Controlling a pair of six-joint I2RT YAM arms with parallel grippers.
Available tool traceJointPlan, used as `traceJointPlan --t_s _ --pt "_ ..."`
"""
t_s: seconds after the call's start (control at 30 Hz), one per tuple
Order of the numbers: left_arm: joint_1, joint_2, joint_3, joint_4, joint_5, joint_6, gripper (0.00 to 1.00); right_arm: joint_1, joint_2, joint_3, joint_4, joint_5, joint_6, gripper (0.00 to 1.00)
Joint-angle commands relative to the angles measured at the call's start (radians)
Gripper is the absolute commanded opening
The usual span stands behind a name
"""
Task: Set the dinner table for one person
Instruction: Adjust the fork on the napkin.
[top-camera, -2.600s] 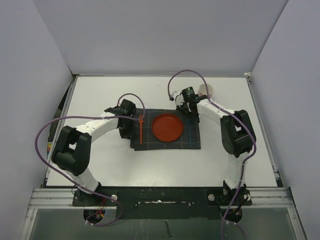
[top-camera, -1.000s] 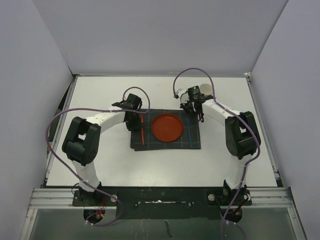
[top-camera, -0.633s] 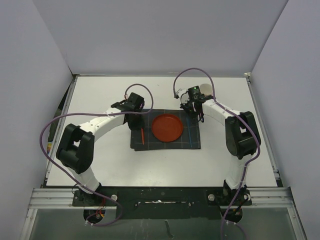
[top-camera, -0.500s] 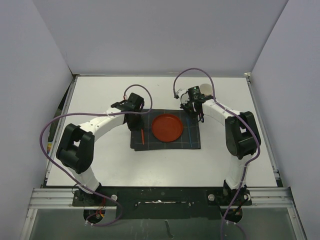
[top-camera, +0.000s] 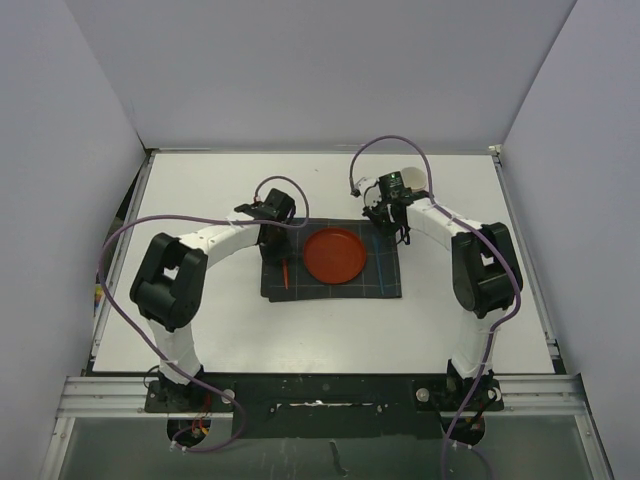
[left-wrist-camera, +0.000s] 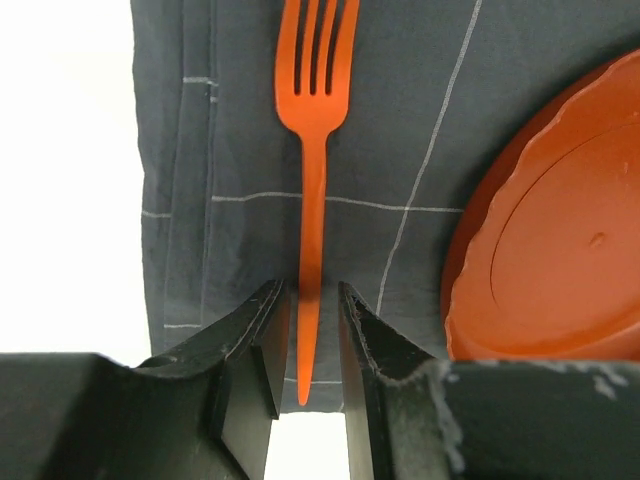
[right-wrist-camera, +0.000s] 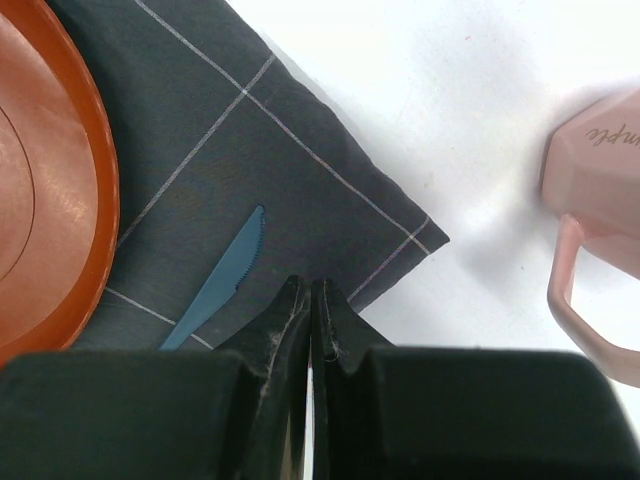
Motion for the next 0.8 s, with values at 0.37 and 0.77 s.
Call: traceJointPlan --t_s 0.37,0.77 --pt "-0.028 0.056 0.087 0.026 0.005 -0.002 0.0 -0.026 -0.042 -0.01 0.025 -0.039 0.015 0.0" --pt "-0.036 0.03 0.088 -0.002 -0.017 0.013 0.0 -0.026 -0.037 -0.009 0.025 -0.041 0.015 0.0"
